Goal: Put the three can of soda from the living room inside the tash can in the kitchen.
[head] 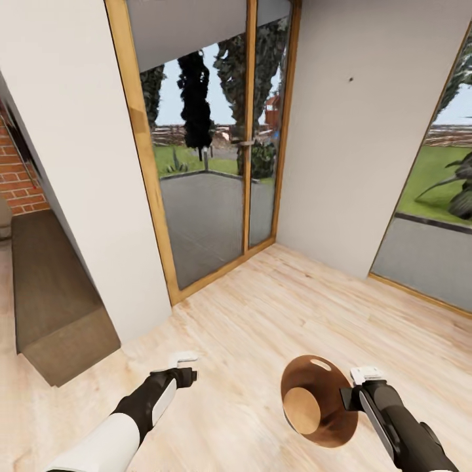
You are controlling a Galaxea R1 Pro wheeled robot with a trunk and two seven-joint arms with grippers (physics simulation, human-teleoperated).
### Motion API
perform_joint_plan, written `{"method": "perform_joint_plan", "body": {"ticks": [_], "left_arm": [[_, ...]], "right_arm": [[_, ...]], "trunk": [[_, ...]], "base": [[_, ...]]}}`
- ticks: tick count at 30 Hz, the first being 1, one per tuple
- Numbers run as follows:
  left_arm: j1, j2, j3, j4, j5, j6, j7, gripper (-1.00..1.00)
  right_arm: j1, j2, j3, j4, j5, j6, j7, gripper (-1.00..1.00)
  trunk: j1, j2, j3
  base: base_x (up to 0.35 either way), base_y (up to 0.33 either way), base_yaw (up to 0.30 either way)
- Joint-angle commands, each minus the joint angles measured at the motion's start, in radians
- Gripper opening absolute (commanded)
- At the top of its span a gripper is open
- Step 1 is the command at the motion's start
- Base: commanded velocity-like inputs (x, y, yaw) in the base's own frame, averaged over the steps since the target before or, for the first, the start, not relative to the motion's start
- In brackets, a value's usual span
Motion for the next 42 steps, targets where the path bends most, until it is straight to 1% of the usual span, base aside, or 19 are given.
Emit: {"method": "perform_joint_plan", "body": {"ticks": [1, 28, 36, 42], "left_arm": [[0.000, 0.000, 0.000, 0.000, 0.000, 0.000, 0.000, 1.00], [0.000, 0.000, 0.000, 0.000, 0.000, 0.000, -0.001, 1.00], [0.000, 0.000, 0.000, 0.000, 0.000, 0.000, -0.002, 1.00], [0.000, 0.000, 0.000, 0.000, 0.000, 0.000, -0.002, 1.00]], "right_arm": [[0.000, 0.000, 0.000, 0.000, -0.006, 0.000, 0.000, -1.00], [0.000, 0.001, 0.002, 0.002, -0.006, -0.022, -0.001, -1.00], [0.000, 0.004, 0.003, 0.002, -0.006, -0.022, -0.037, -1.00], [0.000, 0.005, 0.003, 0.003, -0.006, -0.022, -0.042, -1.00]], "trunk": [[0.000, 0.000, 0.000], [0.000, 0.000, 0.000], [0.000, 0.000, 0.000], [0.000, 0.000, 0.000]], "base": [[0.000, 0.000, 0.287], [0.000, 0.000, 0.287], [0.000, 0.000, 0.287], [0.000, 0.000, 0.287]]}}
